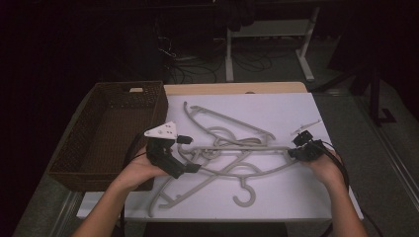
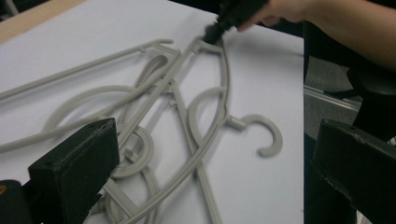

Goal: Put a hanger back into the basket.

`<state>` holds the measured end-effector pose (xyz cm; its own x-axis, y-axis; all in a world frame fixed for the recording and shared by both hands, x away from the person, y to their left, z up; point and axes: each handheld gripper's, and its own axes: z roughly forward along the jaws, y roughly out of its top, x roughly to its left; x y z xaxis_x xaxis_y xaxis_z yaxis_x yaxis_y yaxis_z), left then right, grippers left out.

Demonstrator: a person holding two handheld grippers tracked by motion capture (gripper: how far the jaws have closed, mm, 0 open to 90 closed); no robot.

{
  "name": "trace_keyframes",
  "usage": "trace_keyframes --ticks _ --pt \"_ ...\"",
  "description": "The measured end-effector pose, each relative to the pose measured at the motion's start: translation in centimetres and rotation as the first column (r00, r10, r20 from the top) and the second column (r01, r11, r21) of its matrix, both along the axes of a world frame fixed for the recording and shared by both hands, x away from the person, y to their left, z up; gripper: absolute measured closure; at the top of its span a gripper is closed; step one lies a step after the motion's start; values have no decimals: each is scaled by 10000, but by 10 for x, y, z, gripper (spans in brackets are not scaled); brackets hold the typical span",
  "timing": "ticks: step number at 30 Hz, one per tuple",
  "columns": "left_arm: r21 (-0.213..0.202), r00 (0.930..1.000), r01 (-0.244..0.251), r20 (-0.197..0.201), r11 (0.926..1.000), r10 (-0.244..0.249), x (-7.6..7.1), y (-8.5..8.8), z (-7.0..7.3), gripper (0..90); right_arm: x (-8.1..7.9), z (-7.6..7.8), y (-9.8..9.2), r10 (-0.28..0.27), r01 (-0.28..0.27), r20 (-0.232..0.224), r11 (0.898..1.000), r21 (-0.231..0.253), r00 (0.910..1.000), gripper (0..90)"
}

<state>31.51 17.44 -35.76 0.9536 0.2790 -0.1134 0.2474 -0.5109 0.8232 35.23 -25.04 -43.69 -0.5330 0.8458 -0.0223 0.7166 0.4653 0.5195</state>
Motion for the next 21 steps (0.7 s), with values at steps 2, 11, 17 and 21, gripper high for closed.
trace_keyframes --ticks 2,11,17,21 --pt "42 10000 29 -13 10000 -29 0 -2 -1 2 7 1 -4 -147 146 79 9998 95 9999 893" --pt "888 9990 436 -134 9951 -426 -4 -32 -30 6 26 2 -10 -422 394 427 9971 657 9982 891" --pt "1223 9979 645 -159 9904 -631 -1 -48 -46 46 6 13 -14 -78 -2 493 9871 1601 9988 668" --pt "1393 9972 753 -108 9874 -745 4 -59 -55 105 -4 14 -12 113 -261 758 9801 1970 9971 473"
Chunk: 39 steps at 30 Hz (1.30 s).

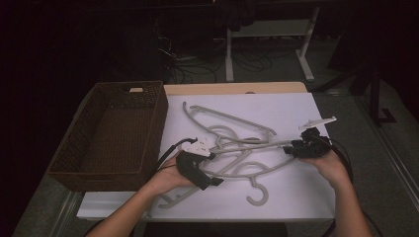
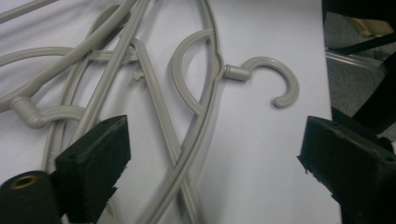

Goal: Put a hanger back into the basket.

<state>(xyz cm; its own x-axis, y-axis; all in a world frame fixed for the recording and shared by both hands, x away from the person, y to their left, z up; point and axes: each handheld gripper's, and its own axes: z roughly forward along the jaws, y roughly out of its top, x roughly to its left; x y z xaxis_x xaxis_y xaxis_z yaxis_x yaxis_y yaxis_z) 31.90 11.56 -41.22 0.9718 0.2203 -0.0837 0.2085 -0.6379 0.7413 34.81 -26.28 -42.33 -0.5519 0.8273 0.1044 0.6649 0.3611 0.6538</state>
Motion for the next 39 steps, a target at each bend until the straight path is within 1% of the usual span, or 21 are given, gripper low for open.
trace_keyframes --ticks 1,4,7,10,12,13,15,19,21,22,25,28,33,35,36,39 --pt "30 10000 81 41 10000 -82 1 -3 -2 133 -2 0 0 -58 58 43 9999 101 10000 432" --pt "80 9997 258 48 9996 -258 6 -15 -6 174 -7 1 0 -261 256 208 9994 222 9994 329" --pt "383 9984 542 107 9978 -547 10 -26 -13 242 -12 2 -1 -281 271 262 9988 401 9993 274" --pt "760 9972 734 86 9944 -742 13 -34 -21 321 -12 4 -2 -377 352 415 9976 595 9984 248" --pt "1021 9962 793 291 9916 -827 13 -38 -26 349 -12 6 -2 -361 328 436 9968 726 9984 242" --pt "1158 9956 840 314 9897 -882 13 -39 -27 373 -12 6 -2 -335 302 460 9971 691 9984 240" --pt "1331 9948 933 285 9867 -979 14 -40 -29 427 -11 5 -2 -327 296 449 9972 682 9985 238" --pt "1613 9935 1003 377 9818 -1077 14 -43 -32 490 -10 5 -2 -342 312 425 9971 695 9985 236" --pt "1845 9922 1072 428 9770 -1170 14 -47 -33 513 -10 5 -2 -325 292 461 9971 701 9984 237" --pt "1878 9920 1096 413 9761 -1193 13 -48 -33 523 -10 5 -2 -325 290 477 9969 731 9983 236" --pt "2158 9909 1153 434 9696 -1275 12 -52 -34 550 -10 6 -2 -326 287 483 9965 788 9983 236" --pt "2435 9914 1133 365 9633 -1258 10 -56 -37 586 -10 7 -2 -349 306 499 9958 858 9981 236" --pt "2541 9934 1027 239 9617 -1124 11 -58 -37 595 -10 7 -3 -342 294 508 9953 919 9981 236" --pt "2636 9924 1082 288 9585 -1200 11 -59 -36 605 -10 7 -2 -323 274 518 9953 926 9981 236" --pt "2648 9922 1093 293 9581 -1212 11 -59 -36 612 -10 7 -2 -317 268 517 9953 927 9982 236" --pt "2618 9926 1065 294 9592 -1182 12 -58 -37 651 -10 7 -1 -309 260 524 9954 927 9981 236"
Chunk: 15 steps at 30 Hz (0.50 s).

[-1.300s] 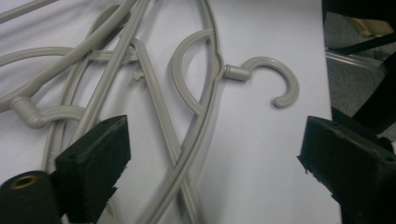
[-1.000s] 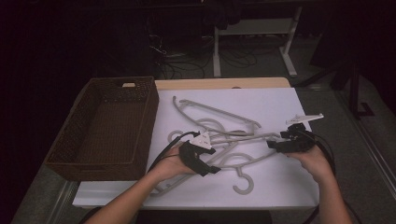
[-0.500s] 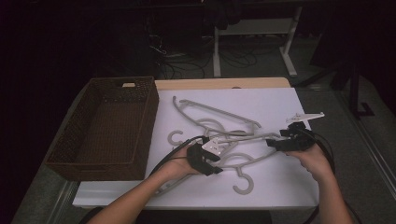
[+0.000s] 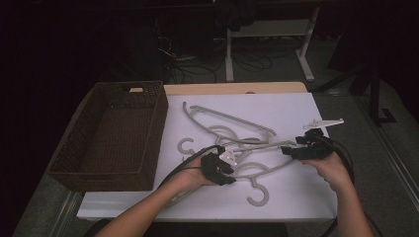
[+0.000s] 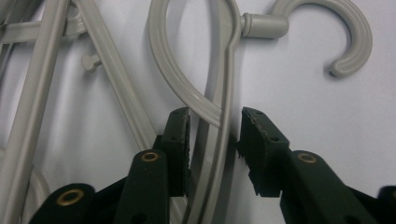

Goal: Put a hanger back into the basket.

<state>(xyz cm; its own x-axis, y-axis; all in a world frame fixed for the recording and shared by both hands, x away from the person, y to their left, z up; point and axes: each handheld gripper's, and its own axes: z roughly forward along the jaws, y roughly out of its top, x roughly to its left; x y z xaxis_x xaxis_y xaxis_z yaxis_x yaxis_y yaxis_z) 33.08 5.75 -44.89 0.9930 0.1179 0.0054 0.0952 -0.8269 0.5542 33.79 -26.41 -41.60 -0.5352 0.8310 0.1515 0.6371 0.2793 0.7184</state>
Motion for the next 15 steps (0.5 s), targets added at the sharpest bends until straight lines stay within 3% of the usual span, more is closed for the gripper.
trace_keyframes --ticks 8,15 --pt "-11 9999 145 40 9999 -145 2 1 0 771 -1 2 0 14 -15 79 10000 55 10000 236" --pt "278 9968 579 528 9979 -593 -3 -2 2 807 -3 7 -3 -137 130 306 9996 230 9994 236"
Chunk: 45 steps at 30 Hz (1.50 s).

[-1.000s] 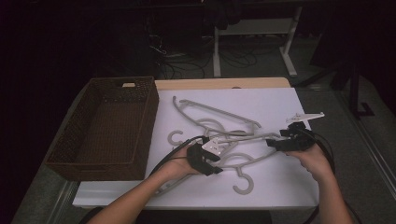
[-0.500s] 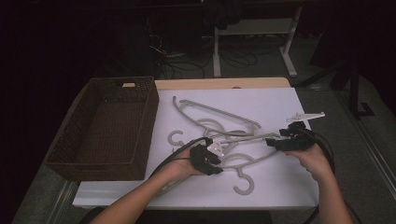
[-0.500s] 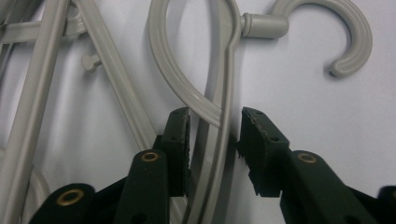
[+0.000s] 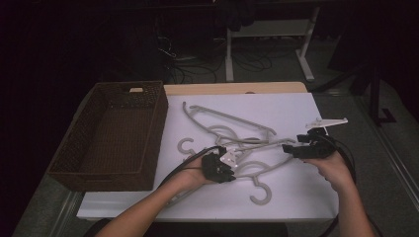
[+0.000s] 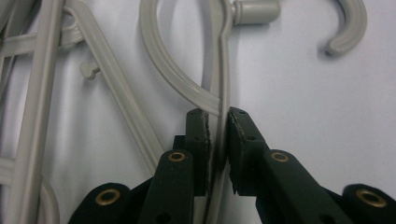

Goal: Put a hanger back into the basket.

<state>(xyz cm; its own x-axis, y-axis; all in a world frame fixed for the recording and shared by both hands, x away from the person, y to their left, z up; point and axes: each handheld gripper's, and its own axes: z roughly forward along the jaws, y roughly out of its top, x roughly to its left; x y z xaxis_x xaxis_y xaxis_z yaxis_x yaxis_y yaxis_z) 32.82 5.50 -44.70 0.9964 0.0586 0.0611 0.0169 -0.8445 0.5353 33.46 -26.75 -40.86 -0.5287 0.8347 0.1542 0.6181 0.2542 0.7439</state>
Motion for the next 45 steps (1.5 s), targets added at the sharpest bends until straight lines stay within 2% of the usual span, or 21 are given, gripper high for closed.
trace_keyframes --ticks 3,9,13,18,21,29,31,33,37,41,45 --pt "94 10000 54 60 9999 -54 -1 -1 1 814 -1 1 -2 -57 56 75 10000 31 10000 232" --pt "57 10000 11 -71 10000 -11 -5 0 4 821 -4 6 -8 -258 253 310 9996 157 9992 216" --pt "-270 9990 18 -450 9996 -30 -8 4 12 822 -9 13 -14 -436 418 566 9986 316 9974 208" --pt "-504 9984 149 -536 9986 -176 -13 8 20 823 -15 19 -18 -608 576 745 9974 440 9954 202" --pt "-888 9980 135 -605 9960 -190 -16 10 27 823 -17 19 -21 -702 667 779 9967 466 9945 200" --pt "-1460 9978 -263 -638 9889 171 -11 24 55 823 -25 18 -28 -903 863 806 9949 513 9926 195" --pt "-1385 9980 -481 -463 9892 420 -8 28 62 822 -27 17 -29 -909 863 846 9946 574 9923 195" --pt "-1345 9969 -699 -457 9884 643 -2 33 71 823 -29 15 -28 -889 843 819 9948 577 9927 195" --pt "-1222 9941 -1072 -294 9867 1043 8 43 89 822 -31 7 -22 -642 603 694 9965 576 9955 191" --pt "-1425 9916 -1291 -270 9814 1265 16 53 111 822 -33 -3 -12 -405 386 440 9983 446 9982 182" --pt "-1580 9886 -1499 -76 9760 1506 21 65 137 822 -35 -11 -4 -219 208 282 9990 385 9994 152"
